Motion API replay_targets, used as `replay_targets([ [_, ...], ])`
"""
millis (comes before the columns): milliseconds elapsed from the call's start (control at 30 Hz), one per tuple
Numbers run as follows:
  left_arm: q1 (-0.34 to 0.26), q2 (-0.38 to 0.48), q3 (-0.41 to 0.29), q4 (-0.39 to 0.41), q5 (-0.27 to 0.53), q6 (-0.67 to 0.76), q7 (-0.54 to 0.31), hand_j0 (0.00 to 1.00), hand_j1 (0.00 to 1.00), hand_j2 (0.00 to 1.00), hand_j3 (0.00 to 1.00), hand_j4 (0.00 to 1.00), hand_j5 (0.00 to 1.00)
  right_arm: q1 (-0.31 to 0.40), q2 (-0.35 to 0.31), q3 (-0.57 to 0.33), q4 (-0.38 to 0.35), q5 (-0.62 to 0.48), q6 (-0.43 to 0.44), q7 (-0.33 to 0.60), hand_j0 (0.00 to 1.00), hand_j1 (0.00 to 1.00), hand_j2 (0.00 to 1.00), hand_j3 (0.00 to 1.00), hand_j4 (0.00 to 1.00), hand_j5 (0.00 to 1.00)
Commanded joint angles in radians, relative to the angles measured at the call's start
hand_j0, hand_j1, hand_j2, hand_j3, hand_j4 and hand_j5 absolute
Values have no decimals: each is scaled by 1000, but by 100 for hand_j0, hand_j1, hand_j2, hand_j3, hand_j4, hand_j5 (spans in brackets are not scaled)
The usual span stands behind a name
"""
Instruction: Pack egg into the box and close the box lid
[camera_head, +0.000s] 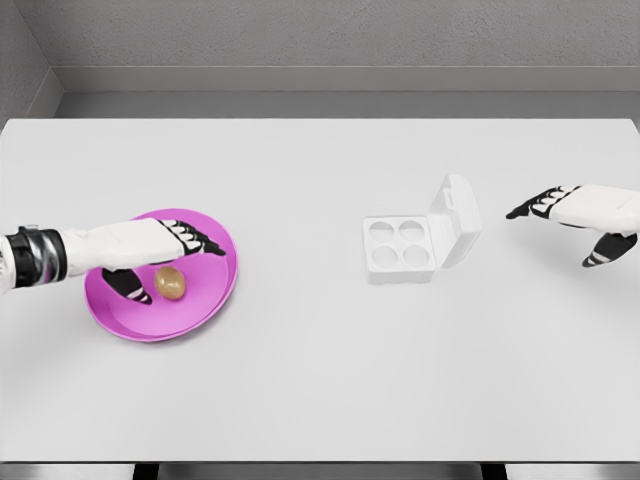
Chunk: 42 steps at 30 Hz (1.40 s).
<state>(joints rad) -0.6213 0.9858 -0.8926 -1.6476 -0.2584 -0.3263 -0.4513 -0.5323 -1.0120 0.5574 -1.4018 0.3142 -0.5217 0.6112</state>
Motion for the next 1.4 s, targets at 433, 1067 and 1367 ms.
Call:
replay_targets([
  [433,3,-7,-2,11,-2,-7,0,100,100,100,100,100,100,8,-5,2,-43,-4,0,0,100,100,100,100,100,100],
  [1067,3,-16,-5,23,-4,-5,0,100,100,100,100,100,100,8,-5,2,-48,-4,2,0,100,100,100,100,100,100],
  [1367,15,-18,1,25,-5,-5,0,100,100,100,100,100,100,8,-5,2,-42,-6,2,0,100,100,100,100,100,100],
])
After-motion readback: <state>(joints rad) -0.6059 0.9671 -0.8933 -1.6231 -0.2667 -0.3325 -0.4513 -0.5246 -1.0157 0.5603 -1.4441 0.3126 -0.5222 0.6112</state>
